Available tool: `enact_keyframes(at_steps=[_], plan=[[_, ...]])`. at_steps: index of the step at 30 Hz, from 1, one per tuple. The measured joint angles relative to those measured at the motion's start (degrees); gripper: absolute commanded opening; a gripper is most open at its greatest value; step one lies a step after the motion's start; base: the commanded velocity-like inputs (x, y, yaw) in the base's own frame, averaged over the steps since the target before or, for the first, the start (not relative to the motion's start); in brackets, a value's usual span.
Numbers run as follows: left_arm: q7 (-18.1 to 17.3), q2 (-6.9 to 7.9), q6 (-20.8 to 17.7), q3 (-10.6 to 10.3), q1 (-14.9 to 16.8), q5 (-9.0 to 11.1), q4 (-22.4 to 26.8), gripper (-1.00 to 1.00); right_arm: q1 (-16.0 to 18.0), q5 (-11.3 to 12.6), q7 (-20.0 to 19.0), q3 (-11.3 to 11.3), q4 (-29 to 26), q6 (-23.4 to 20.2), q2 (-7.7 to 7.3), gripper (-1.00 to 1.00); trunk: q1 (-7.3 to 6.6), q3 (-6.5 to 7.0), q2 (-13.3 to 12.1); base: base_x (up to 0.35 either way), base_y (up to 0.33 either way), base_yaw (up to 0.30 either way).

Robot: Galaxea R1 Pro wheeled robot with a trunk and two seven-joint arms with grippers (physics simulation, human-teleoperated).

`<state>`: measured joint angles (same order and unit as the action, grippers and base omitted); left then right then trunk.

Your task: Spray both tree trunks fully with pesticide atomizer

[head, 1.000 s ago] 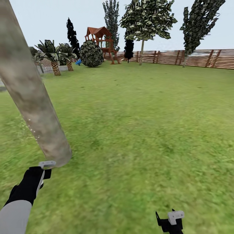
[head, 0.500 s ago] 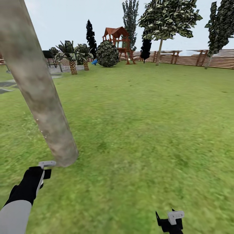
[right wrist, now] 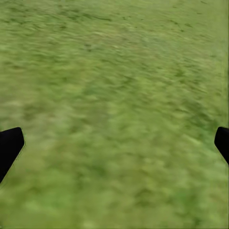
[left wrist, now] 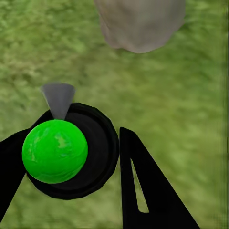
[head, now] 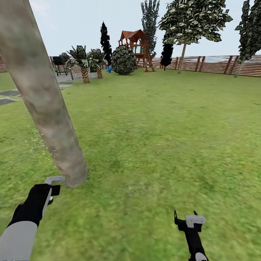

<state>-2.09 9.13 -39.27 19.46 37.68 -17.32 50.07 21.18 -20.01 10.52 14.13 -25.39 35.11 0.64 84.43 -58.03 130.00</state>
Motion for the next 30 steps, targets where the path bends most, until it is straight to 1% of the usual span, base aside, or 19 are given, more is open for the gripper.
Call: enact_keyframes(at_steps=[1,2,3,5,7,11,12,14,19,21,27,30], plan=[[-0.25,-0.10,-0.01,-0.12,0.06,0.03,0.21,-1.00,0.00,-0.07,0.01,-0.70,-0.06,-0.02,0.02,1.00,0.00,0.00,0.00,0.000,0.000,0.000],[-1.23,-0.24,-0.06,-0.23,0.16,0.18,0.50,-1.00,0.00,-0.08,0.02,-1.75,-0.12,-0.04,0.00,1.00,0.00,0.00,0.00,0.000,0.000,0.000],[-2.80,-0.10,-0.13,-0.23,0.54,0.11,0.65,-1.00,0.00,-0.06,0.02,-2.32,-0.13,-0.03,-0.01,1.00,0.00,0.00,0.00,0.000,0.000,0.000],[-5.61,0.24,-0.46,-0.22,1.32,-0.03,0.86,-1.00,0.00,-0.04,0.02,-2.79,-0.11,-0.05,-0.02,1.00,0.00,0.00,0.00,0.000,0.000,0.000],[-7.18,0.67,-1.19,-0.18,1.71,-0.38,1.18,-1.00,0.00,0.03,0.01,-3.07,-0.04,-0.06,0.01,1.00,0.00,0.00,0.00,0.000,0.000,0.000],[-7.63,0.97,-3.38,-0.24,1.79,-0.36,3.78,-1.00,0.00,0.06,-0.06,-3.07,0.22,-0.04,0.00,1.00,0.00,0.00,0.00,0.000,0.000,0.152],[-7.66,0.98,-3.93,-0.28,1.79,-0.40,4.45,-1.00,-0.01,0.06,-0.06,-3.06,1.24,-0.04,-0.02,1.00,0.00,0.00,0.00,0.000,-0.018,0.265],[-7.67,0.92,-4.14,-0.34,1.72,-0.41,4.63,-1.00,0.00,0.06,-0.06,-3.01,1.77,-0.04,-0.02,1.00,0.00,0.00,0.00,0.000,-0.163,0.271],[-7.56,0.80,-4.23,-0.30,1.44,-0.68,4.68,-1.00,0.00,-0.01,0.01,-2.97,2.18,-0.04,-0.19,1.00,0.00,0.00,0.00,-0.050,-0.257,0.074],[-7.50,0.87,-4.30,-0.28,1.58,-0.80,4.68,-1.00,0.00,0.03,0.00,-3.01,3.60,0.02,-0.13,1.00,0.00,0.00,0.00,-0.122,-0.269,0.003],[-7.41,1.06,-6.02,-0.21,1.81,-0.76,4.77,-1.00,0.00,-0.03,0.02,-3.01,4.53,0.05,-0.11,1.00,0.00,0.00,0.00,-0.081,-0.270,0.011],[-7.33,1.05,-6.28,-0.18,1.91,-0.74,4.84,-1.00,0.00,-0.03,-0.01,-2.99,4.55,0.05,-0.11,1.00,0.00,0.00,0.00,0.050,-0.267,0.138]])
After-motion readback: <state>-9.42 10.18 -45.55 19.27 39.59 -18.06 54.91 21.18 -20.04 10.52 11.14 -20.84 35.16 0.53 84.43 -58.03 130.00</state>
